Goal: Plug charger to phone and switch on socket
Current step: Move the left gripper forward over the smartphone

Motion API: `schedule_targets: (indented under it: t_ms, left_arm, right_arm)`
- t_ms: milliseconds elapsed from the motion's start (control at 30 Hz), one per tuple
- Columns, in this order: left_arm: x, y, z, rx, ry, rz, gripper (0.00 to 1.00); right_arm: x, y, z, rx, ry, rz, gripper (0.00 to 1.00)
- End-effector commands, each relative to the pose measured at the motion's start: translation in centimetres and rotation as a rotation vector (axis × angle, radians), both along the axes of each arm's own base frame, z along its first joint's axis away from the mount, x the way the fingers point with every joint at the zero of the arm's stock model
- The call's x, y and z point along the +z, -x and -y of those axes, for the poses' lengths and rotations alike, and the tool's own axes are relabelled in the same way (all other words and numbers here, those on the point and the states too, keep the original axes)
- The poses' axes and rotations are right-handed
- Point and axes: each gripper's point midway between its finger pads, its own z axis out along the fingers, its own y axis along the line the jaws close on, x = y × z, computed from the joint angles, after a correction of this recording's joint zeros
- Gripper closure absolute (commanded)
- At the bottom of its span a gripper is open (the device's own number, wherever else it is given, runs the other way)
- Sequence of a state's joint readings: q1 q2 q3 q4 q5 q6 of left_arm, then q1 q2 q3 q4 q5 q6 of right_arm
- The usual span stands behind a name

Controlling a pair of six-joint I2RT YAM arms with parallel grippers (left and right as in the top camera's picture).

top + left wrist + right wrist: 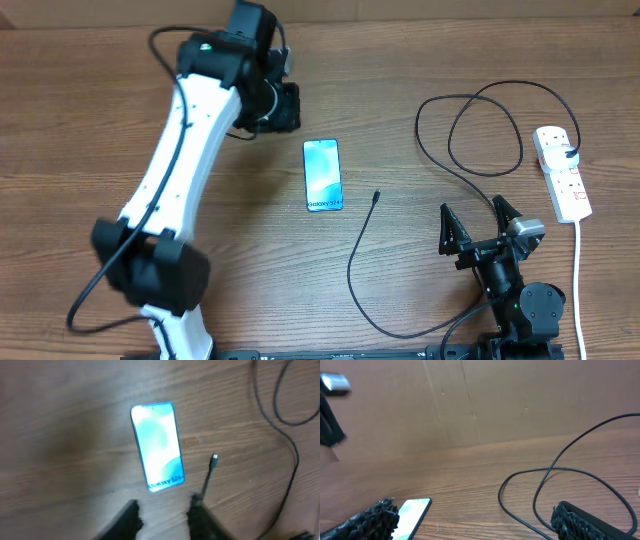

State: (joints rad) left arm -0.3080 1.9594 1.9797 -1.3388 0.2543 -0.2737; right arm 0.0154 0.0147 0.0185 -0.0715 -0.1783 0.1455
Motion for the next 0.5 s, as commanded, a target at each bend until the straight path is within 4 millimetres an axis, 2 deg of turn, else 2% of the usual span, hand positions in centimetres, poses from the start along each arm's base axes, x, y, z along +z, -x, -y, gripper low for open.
schedule_targets:
  t_ms: [0,167,400,467]
  left_arm:
    - [-2.0,0.5,1.9,0.012,0.046,-0.106,0.96]
    - [-5.1,1.9,4.0,-0.022,0.095,-0.254,0.96]
    - [-9.0,2.3,5.0,-0.04,0.053,-0.339,0.96]
    - [-9.8,2.1,5.3,-0.045,0.045,-0.34,0.88]
  right_arm:
    - [-0.2,0.0,-0.1,0.002,0.005,0.006,0.0]
    - [-0.2,0.0,-0.1,0.002,0.005,0.006,0.0]
    - [-0.2,0.0,-0.1,0.002,0.005,0.006,0.0]
    - [-0.2,0.0,-0.1,0.002,0.005,0.006,0.0]
